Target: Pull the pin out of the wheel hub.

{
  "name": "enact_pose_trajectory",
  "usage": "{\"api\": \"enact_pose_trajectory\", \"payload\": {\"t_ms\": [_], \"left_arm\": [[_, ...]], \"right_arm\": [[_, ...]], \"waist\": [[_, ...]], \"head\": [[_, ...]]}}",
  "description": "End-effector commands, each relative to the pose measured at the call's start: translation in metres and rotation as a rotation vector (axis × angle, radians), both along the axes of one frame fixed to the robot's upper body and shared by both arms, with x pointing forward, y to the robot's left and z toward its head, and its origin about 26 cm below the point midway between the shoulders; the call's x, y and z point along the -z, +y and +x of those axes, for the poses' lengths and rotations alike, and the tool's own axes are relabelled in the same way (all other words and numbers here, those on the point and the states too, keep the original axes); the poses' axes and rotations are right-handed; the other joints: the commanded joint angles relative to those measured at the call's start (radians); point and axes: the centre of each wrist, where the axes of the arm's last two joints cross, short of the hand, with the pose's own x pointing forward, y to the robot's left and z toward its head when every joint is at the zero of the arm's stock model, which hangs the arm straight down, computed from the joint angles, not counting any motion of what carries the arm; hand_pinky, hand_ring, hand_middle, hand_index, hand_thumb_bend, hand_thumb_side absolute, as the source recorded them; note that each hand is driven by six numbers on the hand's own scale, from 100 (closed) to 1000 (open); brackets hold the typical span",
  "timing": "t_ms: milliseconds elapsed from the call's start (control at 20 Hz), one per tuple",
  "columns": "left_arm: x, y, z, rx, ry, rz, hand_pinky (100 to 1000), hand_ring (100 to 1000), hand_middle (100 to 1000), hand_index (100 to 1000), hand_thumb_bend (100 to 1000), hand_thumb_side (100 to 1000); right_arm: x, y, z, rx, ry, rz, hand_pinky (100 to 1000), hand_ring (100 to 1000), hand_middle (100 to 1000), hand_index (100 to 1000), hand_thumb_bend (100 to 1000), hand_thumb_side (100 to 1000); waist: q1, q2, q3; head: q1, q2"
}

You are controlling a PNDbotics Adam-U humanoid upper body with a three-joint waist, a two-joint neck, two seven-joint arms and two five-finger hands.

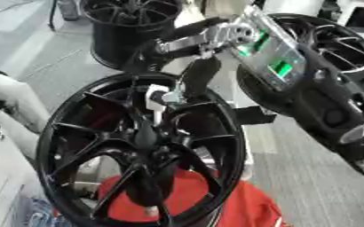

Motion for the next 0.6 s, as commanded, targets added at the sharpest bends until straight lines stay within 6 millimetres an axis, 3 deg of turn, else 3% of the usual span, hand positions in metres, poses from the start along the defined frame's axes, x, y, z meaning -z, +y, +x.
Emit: {"api": "enact_pose_trajectory", "payload": {"t_ms": [50, 600], "left_arm": [[-0.009, 0.000, 0.002, 0.011, -0.027, 0.022, 607, 582, 639, 820, 100, 713], [-0.007, 0.000, 0.002, 0.011, -0.023, 0.020, 606, 582, 638, 820, 100, 714]], "right_arm": [[-0.003, 0.005, 0.010, 0.029, -0.056, -0.019, 931, 988, 980, 968, 167, 307], [0.028, -0.003, 0.040, 0.156, -0.078, -0.058, 959, 996, 969, 969, 170, 331]], "waist": [[0.010, -0.007, 0.002], [0.015, -0.004, 0.002]], "head": [[-0.006, -0.009], [-0.008, -0.010]]}}
